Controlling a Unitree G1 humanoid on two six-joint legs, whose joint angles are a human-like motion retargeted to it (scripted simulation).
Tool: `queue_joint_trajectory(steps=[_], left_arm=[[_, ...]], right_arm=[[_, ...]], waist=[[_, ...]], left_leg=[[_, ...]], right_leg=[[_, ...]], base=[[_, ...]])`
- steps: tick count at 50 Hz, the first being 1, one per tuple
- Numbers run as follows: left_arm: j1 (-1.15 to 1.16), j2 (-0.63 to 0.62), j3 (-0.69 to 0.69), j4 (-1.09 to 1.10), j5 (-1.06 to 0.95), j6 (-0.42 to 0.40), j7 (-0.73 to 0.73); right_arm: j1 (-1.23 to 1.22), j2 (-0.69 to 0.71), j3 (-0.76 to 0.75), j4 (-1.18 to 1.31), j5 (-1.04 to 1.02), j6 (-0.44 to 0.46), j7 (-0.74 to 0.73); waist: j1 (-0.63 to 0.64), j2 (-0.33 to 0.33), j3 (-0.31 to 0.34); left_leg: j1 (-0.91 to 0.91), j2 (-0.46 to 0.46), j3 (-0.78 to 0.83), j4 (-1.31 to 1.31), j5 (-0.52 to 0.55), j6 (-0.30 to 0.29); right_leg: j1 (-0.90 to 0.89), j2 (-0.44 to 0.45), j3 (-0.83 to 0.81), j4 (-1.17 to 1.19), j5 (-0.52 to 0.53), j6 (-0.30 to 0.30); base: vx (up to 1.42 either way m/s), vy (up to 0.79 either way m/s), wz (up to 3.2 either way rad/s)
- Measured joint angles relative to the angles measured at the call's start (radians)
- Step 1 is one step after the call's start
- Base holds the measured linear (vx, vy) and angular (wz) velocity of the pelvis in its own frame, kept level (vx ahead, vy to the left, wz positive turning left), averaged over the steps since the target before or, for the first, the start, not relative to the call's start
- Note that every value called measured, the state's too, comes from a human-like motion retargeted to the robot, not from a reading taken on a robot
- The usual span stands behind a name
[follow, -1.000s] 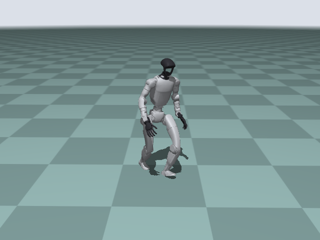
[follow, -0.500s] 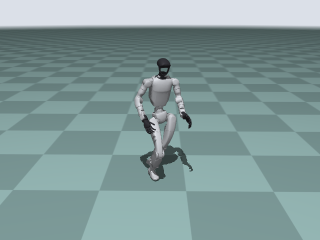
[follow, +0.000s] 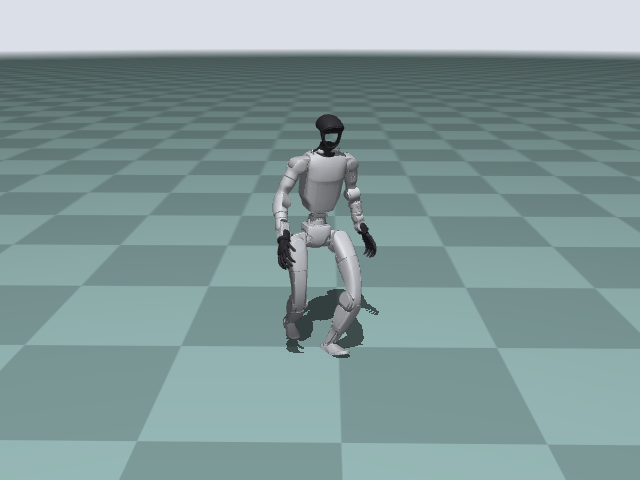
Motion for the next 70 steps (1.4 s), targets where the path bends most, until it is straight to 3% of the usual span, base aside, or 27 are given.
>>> queue_joint_trajectory(steps=[4,5,7,9,10,12,16,22,26,27,28,30,32,33,37,40,43,47,50,53,56,59,60,62,66,70], left_arm=[[0.025,-0.003,0.023,-0.038,-0.016,-0.002,0.003],[0.025,-0.004,0.023,-0.062,-0.02,-0.002,0.0],[0.008,-0.008,0.013,-0.124,-0.016,-0.003,-0.006],[-0.02,-0.007,-0.009,-0.199,-0.002,-0.011,-0.001],[-0.036,-0.005,-0.023,-0.239,0.006,-0.016,0.006],[-0.071,0.003,-0.047,-0.309,0.012,-0.025,0.024],[-0.126,0.028,-0.057,-0.429,0.0,-0.057,0.047],[-0.171,0.065,-0.031,-0.517,0.008,-0.1,0.068],[-0.129,0.039,-0.016,-0.481,-0.018,-0.091,0.057],[-0.113,0.033,-0.017,-0.466,-0.023,-0.087,0.051],[-0.094,0.026,-0.024,-0.445,-0.027,-0.083,0.036],[-0.062,0.008,-0.053,-0.419,-0.011,-0.065,0.005],[-0.041,-0.001,-0.087,-0.411,0.015,-0.044,-0.029],[-0.033,-0.003,-0.102,-0.411,0.031,-0.035,-0.043],[-0.001,-0.009,-0.139,-0.431,0.082,-0.018,-0.08],[0.023,-0.014,-0.155,-0.457,0.107,-0.025,-0.101],[0.038,-0.015,-0.163,-0.482,0.117,-0.042,-0.115],[0.031,-0.013,-0.163,-0.489,0.13,-0.062,-0.129],[0.02,-0.004,-0.151,-0.482,0.142,-0.069,-0.131],[0.014,0.009,-0.14,-0.444,0.15,-0.067,-0.118],[0.003,0.024,-0.133,-0.365,0.139,-0.049,-0.119],[-0.022,0.052,-0.117,-0.275,0.105,-0.017,-0.145],[-0.032,0.066,-0.108,-0.251,0.091,-0.007,-0.156],[-0.054,0.093,-0.093,-0.227,0.066,0.004,-0.168],[-0.092,0.138,-0.058,-0.22,0.01,0.007,-0.164],[-0.134,0.176,-0.026,-0.274,-0.038,-0.014,-0.155]], right_arm=[[0.024,0.001,-0.007,-0.01,-0.025,0.004,-0.001],[0.034,0.005,-0.009,-0.008,-0.032,0.009,0.01],[0.051,0.024,-0.007,0.0,-0.035,0.023,0.043],[0.063,0.043,-0.002,0.011,-0.047,0.034,0.071],[0.068,0.052,0.003,0.018,-0.054,0.039,0.084],[0.084,0.069,0.016,0.038,-0.067,0.042,0.101],[0.126,0.1,0.033,0.11,-0.07,0.046,0.134],[0.204,0.13,0.023,0.238,-0.087,0.075,0.175],[0.24,0.137,0.007,0.297,-0.079,0.084,0.179],[0.24,0.137,0.003,0.303,-0.07,0.084,0.177],[0.234,0.132,0.001,0.307,-0.054,0.081,0.177],[0.214,0.113,-0.008,0.288,-0.026,0.077,0.169],[0.178,0.088,-0.015,0.245,-0.012,0.073,0.149],[0.156,0.074,-0.018,0.22,-0.007,0.07,0.135],[0.064,0.034,-0.029,0.106,0.001,0.051,0.083],[0.001,0.017,-0.036,0.024,0.0,0.037,0.065],[-0.053,0.015,-0.031,-0.032,0.006,0.024,0.063],[-0.105,0.026,-0.009,-0.06,-0.011,0.014,0.073],[-0.121,0.046,0.014,-0.049,-0.046,0.015,0.086],[-0.097,0.081,0.039,-0.011,-0.079,0.019,0.103],[-0.047,0.122,0.058,0.058,-0.104,0.037,0.141],[0.001,0.163,0.071,0.148,-0.099,0.069,0.201],[0.011,0.174,0.074,0.179,-0.096,0.081,0.221],[0.023,0.177,0.073,0.235,-0.093,0.102,0.246],[0.049,0.143,0.045,0.329,-0.075,0.123,0.263],[0.079,0.097,-0.011,0.412,-0.037,0.123,0.265]], waist=[[0.002,-0.075,0.001],[-0.007,-0.118,0.007],[-0.041,-0.193,0.017],[-0.086,-0.232,0.024],[-0.112,-0.245,0.027],[-0.171,-0.253,0.024],[-0.259,-0.245,0.018],[-0.245,-0.218,0.005],[-0.225,-0.193,0.019],[-0.22,-0.163,0.02],[-0.208,-0.085,0.025],[-0.175,0.026,0.033],[-0.135,0.077,0.05],[-0.115,0.09,0.058],[-0.029,0.094,0.082],[0.029,0.072,0.095],[0.07,0.048,0.111],[0.085,0.02,0.128],[0.073,-0.015,0.131],[0.062,-0.053,0.135],[0.032,-0.159,0.121],[-0.023,-0.26,0.086],[-0.044,-0.281,0.075],[-0.093,-0.297,0.053],[-0.206,-0.31,-0.001],[-0.269,-0.289,-0.02]], left_leg=[[0.046,-0.092,0.037,0.106,0.01,0.069],[0.084,-0.151,0.066,0.093,0.009,0.101],[0.144,-0.258,0.099,0.045,0.011,0.149],[0.209,-0.34,0.099,-0.018,0.009,0.175],[0.246,-0.375,0.092,-0.056,0.008,0.18],[0.334,-0.415,0.065,-0.133,0.003,0.175],[0.536,-0.418,0.023,-0.293,-0.009,0.151],[0.808,-0.367,0.07,-0.512,-0.004,0.101],[0.854,-0.24,0.106,-0.213,0.002,0.036],[0.83,-0.159,0.11,-0.068,0.043,0.006],[0.767,-0.004,0.098,0.137,0.103,-0.039],[0.653,0.212,0.037,0.422,0.314,-0.097],[0.559,0.331,-0.026,0.592,0.419,-0.097],[0.515,0.375,-0.049,0.656,0.416,-0.081],[0.354,0.442,-0.077,0.757,0.203,0.026],[0.25,0.379,-0.058,0.673,0.052,0.074],[0.165,0.252,-0.049,0.497,-0.001,0.059],[0.094,0.03,-0.107,0.185,0.002,-0.014],[0.079,-0.138,-0.19,-0.002,0.021,-0.036],[0.102,-0.227,-0.229,0.04,0.051,-0.012],[0.137,-0.33,-0.177,0.09,0.074,0.044],[0.193,-0.379,-0.115,0.064,0.049,0.092],[0.217,-0.37,-0.098,0.049,0.031,0.1],[0.272,-0.345,-0.065,-0.005,0.007,0.105],[0.419,-0.352,-0.008,-0.18,0.008,0.095],[0.63,-0.35,0.038,-0.386,0.021,0.069]], right_leg=[[0.029,-0.125,0.006,0.264,0.045,0.056],[0.018,-0.199,0.013,0.366,0.097,0.088],[-0.062,-0.343,0.041,0.587,0.3,0.141],[-0.174,-0.442,0.078,0.754,0.411,0.15],[-0.235,-0.484,0.094,0.818,0.415,0.14],[-0.367,-0.543,0.11,0.862,0.315,0.109],[-0.604,-0.58,0.088,0.704,0.168,0.084],[-0.723,-0.486,-0.005,0.287,0.132,0.122],[-0.646,-0.417,-0.016,0.393,0.125,0.041],[-0.622,-0.368,-0.038,0.413,0.114,0.008],[-0.574,-0.265,-0.107,0.388,0.108,-0.042],[-0.505,-0.095,-0.179,0.335,0.107,-0.12],[-0.432,0.027,-0.188,0.276,0.102,-0.158],[-0.393,0.075,-0.179,0.247,0.098,-0.168],[-0.23,0.19,-0.08,0.141,0.066,-0.167],[-0.107,0.219,0.022,0.088,0.035,-0.144],[0.001,0.218,0.12,0.054,0.015,-0.118],[0.127,0.202,0.231,0.011,0.007,-0.091],[0.178,0.18,0.309,0.02,-0.008,-0.083],[0.22,0.173,0.388,0.129,-0.032,-0.071],[0.218,0.079,0.423,0.328,0.026,0.023],[0.106,0.001,0.406,0.557,0.299,0.183],[0.043,-0.02,0.372,0.636,0.409,0.207],[-0.115,-0.104,0.309,0.767,0.498,0.207],[-0.419,-0.289,0.265,0.864,0.357,0.177],[-0.64,-0.369,0.212,0.726,0.206,0.139]], base=[[0.8,0.01,0.03],[0.74,0.05,0.42],[0.69,0.03,0.49],[0.7,0.01,0.47],[0.72,-0.02,0.45],[0.74,-0.06,0.4],[0.77,-0.14,-0.07],[0.79,-0.2,-0.96],[0.75,-0.23,-0.76],[0.68,-0.29,-0.79],[0.61,-0.35,-1.02],[0.55,-0.35,-1.3],[0.57,-0.27,-1.4],[0.58,-0.23,-1.41],[0.59,-0.13,-1.42],[0.61,-0.02,-1.39],[0.61,0.0,-1.36],[0.61,-0.03,-1.13],[0.6,-0.07,-1.01],[0.65,-0.08,-1.22],[0.68,-0.06,-1.15],[0.64,-0.11,-1.14],[0.62,-0.14,-1.41],[0.6,-0.01,-1.37],[0.64,0.12,-1.15],[0.7,-0.01,-1.21]])
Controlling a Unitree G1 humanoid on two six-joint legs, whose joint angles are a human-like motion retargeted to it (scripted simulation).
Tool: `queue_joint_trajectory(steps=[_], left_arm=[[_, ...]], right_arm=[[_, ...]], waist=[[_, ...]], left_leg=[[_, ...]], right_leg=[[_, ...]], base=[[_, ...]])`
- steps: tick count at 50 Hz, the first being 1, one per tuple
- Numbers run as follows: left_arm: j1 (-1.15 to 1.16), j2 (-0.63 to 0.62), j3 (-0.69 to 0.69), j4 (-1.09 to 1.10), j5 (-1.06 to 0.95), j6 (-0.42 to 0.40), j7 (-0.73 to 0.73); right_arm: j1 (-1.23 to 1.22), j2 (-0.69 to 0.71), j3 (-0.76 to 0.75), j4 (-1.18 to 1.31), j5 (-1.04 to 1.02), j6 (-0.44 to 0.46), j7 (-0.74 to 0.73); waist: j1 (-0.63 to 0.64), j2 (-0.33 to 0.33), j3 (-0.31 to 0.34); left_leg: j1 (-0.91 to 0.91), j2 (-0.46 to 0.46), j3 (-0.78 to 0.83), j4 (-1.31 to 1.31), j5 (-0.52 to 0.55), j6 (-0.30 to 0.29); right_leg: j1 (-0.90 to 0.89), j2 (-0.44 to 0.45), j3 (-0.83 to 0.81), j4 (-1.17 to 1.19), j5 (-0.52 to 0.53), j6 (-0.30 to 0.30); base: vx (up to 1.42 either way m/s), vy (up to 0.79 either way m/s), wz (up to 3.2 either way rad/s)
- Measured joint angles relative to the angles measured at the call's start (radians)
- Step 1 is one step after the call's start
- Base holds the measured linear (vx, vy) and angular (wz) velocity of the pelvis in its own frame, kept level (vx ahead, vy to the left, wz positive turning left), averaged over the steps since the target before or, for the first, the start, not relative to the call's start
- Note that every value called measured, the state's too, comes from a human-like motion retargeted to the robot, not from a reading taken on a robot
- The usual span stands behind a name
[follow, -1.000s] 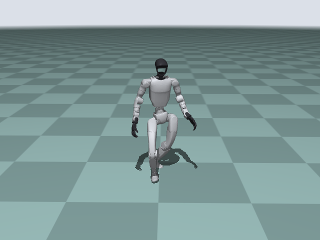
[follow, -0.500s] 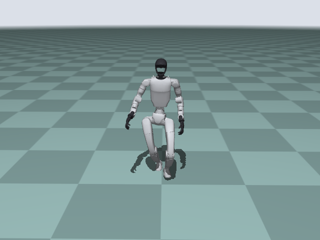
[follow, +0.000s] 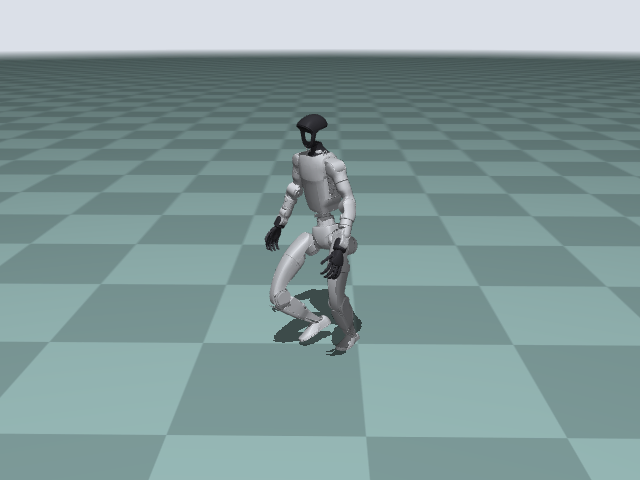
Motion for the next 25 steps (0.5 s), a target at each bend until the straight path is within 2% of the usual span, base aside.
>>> queue_joint_trajectory(steps=[3,7,8,10,11,12,13,15,17,21,23,25], left_arm=[[-0.04,0.024,0.004,-0.074,-0.022,-0.035,0.002],[-0.08,0.034,-0.012,-0.179,-0.026,-0.081,0.0],[-0.082,0.028,-0.014,-0.203,-0.026,-0.088,0.001],[-0.067,0.007,-0.014,-0.242,-0.028,-0.096,0.003],[-0.056,-0.006,-0.012,-0.247,-0.029,-0.099,0.002],[-0.041,-0.018,-0.012,-0.254,-0.028,-0.101,0.0],[-0.017,-0.029,-0.013,-0.262,-0.022,-0.102,-0.005],[0.023,-0.063,-0.022,-0.259,0.0,-0.091,-0.016],[0.051,-0.089,-0.033,-0.233,0.035,-0.07,-0.023],[0.113,-0.121,-0.043,-0.14,0.094,-0.033,-0.016],[0.151,-0.136,-0.038,-0.089,0.113,-0.025,-0.007],[0.185,-0.153,-0.032,-0.041,0.129,-0.027,0.009]], right_arm=[[0.03,-0.022,-0.043,0.057,0.028,0.002,-0.014],[0.074,-0.022,-0.078,0.112,0.039,0.006,-0.03],[0.087,-0.016,-0.082,0.121,0.039,0.007,-0.03],[0.111,0.001,-0.083,0.132,0.04,0.008,-0.027],[0.115,0.012,-0.077,0.132,0.038,0.007,-0.025],[0.117,0.024,-0.07,0.129,0.036,0.006,-0.021],[0.113,0.04,-0.061,0.12,0.035,0.002,-0.016],[0.099,0.054,-0.042,0.083,0.033,-0.003,-0.016],[0.066,0.054,-0.024,0.025,0.027,-0.012,-0.039],[-0.015,0.033,-0.002,-0.122,0.022,-0.041,-0.106],[-0.046,0.012,-0.007,-0.2,0.035,-0.057,-0.134],[-0.068,-0.015,-0.019,-0.262,0.046,-0.074,-0.157]], waist=[[-0.002,0.022,0.011],[0.038,0.049,0.026],[0.052,0.053,0.033],[0.076,0.071,0.059],[0.089,0.073,0.061],[0.101,0.099,0.06],[0.111,0.171,0.054],[0.156,0.272,0.027],[0.216,0.291,0.017],[0.331,0.238,0.007],[0.374,0.216,-0.009],[0.396,0.204,-0.032]], left_leg=[[0.166,0.001,0.029,-0.161,0.013,-0.016],[0.337,0.009,0.072,-0.275,0.017,-0.03],[0.362,0.022,0.08,-0.249,0.011,-0.034],[0.349,0.098,0.069,-0.031,-0.018,-0.062],[0.33,0.129,0.06,0.094,0.001,-0.073],[0.282,0.198,0.043,0.261,0.025,-0.092],[0.173,0.343,0.008,0.514,0.06,-0.125],[-0.012,0.539,-0.07,0.845,0.232,-0.16],[-0.158,0.622,-0.114,1.016,0.264,-0.124],[-0.434,0.662,-0.092,1.071,0.056,-0.017],[-0.558,0.655,-0.047,0.959,-0.02,-0.009],[-0.654,0.626,0.0,0.788,-0.05,-0.038]], right_leg=[[-0.082,0.0,-0.033,-0.201,-0.05,0.0],[-0.082,0.045,-0.069,-0.435,-0.104,-0.003],[-0.058,0.051,-0.079,-0.441,-0.107,-0.016],[0.011,0.083,-0.108,-0.403,-0.099,-0.059],[0.025,0.102,-0.108,-0.361,-0.1,-0.081],[0.045,0.145,-0.134,-0.34,-0.102,-0.112],[0.073,0.235,-0.211,-0.36,-0.103,-0.16],[0.108,0.388,-0.289,-0.414,-0.101,-0.235],[0.165,0.466,-0.285,-0.457,-0.125,-0.266],[0.306,0.5,-0.19,-0.522,-0.204,-0.272],[0.368,0.505,-0.143,-0.57,-0.222,-0.257],[0.43,0.504,-0.112,-0.631,-0.227,-0.233]], base=[[0.72,-0.07,-1.16],[0.72,-0.12,-0.93],[0.71,-0.17,-0.71],[0.71,-0.19,-0.7],[0.7,-0.18,-0.66],[0.66,-0.2,-0.5],[0.61,-0.23,-0.49],[0.62,-0.22,-0.76],[0.71,-0.14,-0.95],[0.78,-0.02,-0.87],[0.75,0.1,-0.65],[0.67,0.13,-0.15]])
